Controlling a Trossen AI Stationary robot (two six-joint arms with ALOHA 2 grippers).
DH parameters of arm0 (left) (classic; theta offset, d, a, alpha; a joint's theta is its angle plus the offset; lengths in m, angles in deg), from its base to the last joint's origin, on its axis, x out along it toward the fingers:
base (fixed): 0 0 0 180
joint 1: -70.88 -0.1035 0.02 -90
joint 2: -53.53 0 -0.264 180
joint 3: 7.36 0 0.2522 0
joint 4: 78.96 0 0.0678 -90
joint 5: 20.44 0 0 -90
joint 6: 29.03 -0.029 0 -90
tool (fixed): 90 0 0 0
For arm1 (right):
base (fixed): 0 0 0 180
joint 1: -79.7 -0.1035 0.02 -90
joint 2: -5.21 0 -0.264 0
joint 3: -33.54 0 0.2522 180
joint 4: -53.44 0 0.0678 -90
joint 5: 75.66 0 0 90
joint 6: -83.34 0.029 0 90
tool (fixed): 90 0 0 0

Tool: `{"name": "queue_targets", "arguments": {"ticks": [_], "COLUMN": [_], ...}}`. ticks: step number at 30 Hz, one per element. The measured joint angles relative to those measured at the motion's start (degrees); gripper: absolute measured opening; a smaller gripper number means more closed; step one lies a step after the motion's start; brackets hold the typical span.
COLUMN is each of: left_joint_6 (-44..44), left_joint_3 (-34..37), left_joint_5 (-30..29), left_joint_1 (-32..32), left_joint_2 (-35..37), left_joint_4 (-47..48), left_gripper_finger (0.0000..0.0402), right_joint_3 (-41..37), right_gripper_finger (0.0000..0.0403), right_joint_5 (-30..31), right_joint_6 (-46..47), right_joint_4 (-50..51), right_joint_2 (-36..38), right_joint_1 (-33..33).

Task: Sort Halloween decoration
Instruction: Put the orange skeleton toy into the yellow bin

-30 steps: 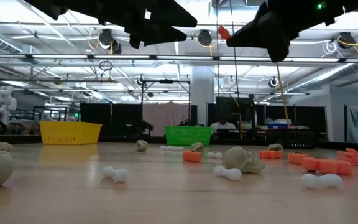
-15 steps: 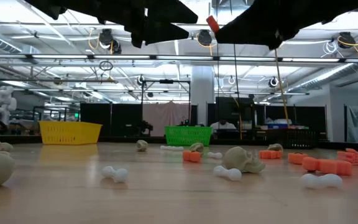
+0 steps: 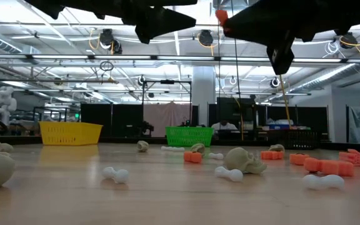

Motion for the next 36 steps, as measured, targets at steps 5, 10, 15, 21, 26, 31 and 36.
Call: {"name": "queue_targets", "arguments": {"ticks": [5,10,15,21,26,31,36], "left_joint_6": [0.1,0.1,0.5,-1.6,-4.0,-3.9,-2.6], "left_joint_3": [0.0,0.0,0.0,-0.3,-0.6,-0.6,-0.7], "left_joint_5": [0.6,0.6,0.7,2.7,3.4,5.4,7.3], "left_joint_1": [0.0,0.0,-0.1,-0.3,-1.4,-2.8,-3.9], "left_joint_2": [0.0,0.0,0.0,-3.1,-6.7,-8.6,-10.8], "left_joint_4": [-0.1,-0.1,-2.9,-9.7,-16.9,-20.5,-24.2], "left_gripper_finger": [0.0280,0.0280,0.0280,0.0280,0.0280,0.0280,0.0280], "right_joint_3": [-1.9,-1.9,-1.9,-1.8,-1.8,-1.8,-1.8], "right_gripper_finger": [0.0012,0.0012,0.0012,0.0012,0.0012,0.0012,0.0012], "right_joint_5": [0.1,0.1,0.1,0.1,0.0,0.0,0.0], "right_joint_6": [-4.7,-12.9,-22.6,-29.1,-29.9,-30.4,-30.7], "right_joint_4": [-3.8,-4.2,-6.4,-10.8,-11.9,-12.2,-12.4], "right_joint_2": [0.0,0.0,0.0,0.0,0.0,0.0,0.0], "right_joint_1": [0.0,0.7,1.3,2.1,2.7,2.8,2.8]}}
